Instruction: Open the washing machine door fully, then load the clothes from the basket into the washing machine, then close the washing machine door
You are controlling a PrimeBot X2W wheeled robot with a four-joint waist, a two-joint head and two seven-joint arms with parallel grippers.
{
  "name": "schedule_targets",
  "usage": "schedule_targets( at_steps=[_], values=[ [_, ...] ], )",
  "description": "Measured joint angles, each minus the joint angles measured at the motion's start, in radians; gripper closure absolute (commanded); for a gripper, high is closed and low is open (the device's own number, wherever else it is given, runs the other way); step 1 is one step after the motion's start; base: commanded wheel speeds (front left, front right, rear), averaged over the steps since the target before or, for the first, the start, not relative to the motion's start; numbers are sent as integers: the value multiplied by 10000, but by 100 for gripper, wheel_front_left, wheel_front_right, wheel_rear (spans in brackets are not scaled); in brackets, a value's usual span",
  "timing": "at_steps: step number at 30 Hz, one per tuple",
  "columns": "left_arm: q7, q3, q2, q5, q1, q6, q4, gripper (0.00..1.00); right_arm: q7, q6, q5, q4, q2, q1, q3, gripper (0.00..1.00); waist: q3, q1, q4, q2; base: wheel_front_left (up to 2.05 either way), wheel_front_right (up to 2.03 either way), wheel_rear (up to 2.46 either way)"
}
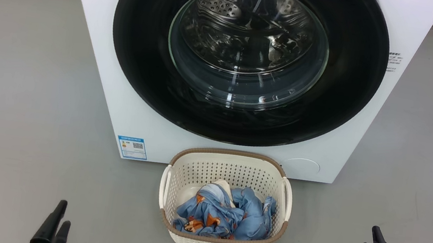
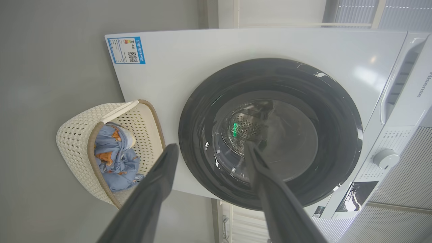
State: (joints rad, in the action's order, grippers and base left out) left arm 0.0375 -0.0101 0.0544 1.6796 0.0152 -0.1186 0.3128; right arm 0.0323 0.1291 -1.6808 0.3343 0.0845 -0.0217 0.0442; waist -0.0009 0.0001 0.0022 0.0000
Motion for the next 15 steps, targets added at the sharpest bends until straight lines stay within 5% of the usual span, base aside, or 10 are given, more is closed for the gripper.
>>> schedule_targets(
  at_steps=[15],
  values=[
    [-370, -105, 6, -1302, 0, -2, -351, 0, -357, 0, 1271, -4, 23, -5, -17, 0, 13, 0, 62, 0, 0, 0, 0]
  ],
)
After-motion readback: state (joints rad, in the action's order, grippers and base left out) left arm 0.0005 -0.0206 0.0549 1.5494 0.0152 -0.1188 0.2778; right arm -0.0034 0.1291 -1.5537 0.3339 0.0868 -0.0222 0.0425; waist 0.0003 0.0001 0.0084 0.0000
